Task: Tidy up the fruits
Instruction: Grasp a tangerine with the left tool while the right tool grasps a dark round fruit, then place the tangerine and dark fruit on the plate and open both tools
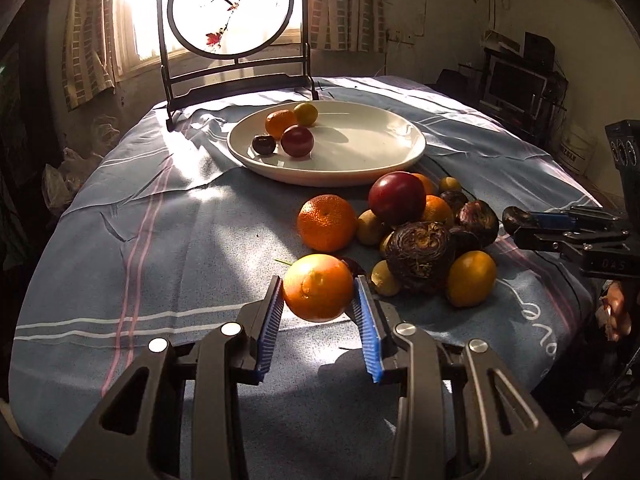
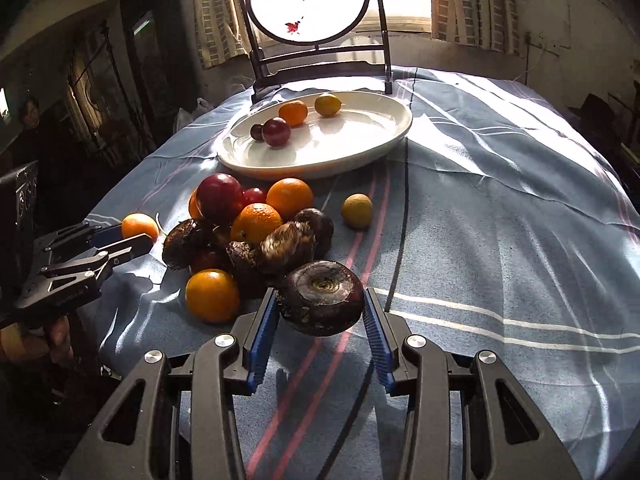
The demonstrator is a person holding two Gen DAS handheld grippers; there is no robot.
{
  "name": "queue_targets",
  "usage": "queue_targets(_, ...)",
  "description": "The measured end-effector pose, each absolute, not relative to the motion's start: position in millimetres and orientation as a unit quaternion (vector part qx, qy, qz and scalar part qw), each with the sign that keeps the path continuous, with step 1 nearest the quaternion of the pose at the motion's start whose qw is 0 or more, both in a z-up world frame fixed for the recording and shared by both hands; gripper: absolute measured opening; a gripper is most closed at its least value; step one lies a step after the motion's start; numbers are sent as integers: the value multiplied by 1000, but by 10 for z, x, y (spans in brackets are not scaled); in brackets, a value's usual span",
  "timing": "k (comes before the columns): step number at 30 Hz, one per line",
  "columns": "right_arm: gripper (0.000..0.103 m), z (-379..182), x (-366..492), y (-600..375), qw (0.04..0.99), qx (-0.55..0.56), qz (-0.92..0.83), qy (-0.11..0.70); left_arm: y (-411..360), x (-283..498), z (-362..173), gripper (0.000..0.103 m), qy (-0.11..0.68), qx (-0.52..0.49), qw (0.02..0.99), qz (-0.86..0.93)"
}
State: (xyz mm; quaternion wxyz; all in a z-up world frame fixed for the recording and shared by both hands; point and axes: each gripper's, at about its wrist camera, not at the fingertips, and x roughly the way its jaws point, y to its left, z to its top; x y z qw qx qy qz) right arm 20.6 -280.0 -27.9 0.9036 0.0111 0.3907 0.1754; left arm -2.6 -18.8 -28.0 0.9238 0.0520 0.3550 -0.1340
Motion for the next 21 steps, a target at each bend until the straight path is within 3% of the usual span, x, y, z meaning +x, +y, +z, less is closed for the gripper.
queue_targets(10, 43, 30, 347, -3127, 914, 69, 179, 358, -226, 33, -16, 35, 330, 40, 933, -141)
queue_targets(21, 43, 268, 1272, -2607, 909, 44, 191, 368, -558, 982, 87, 35, 337, 58, 929, -142)
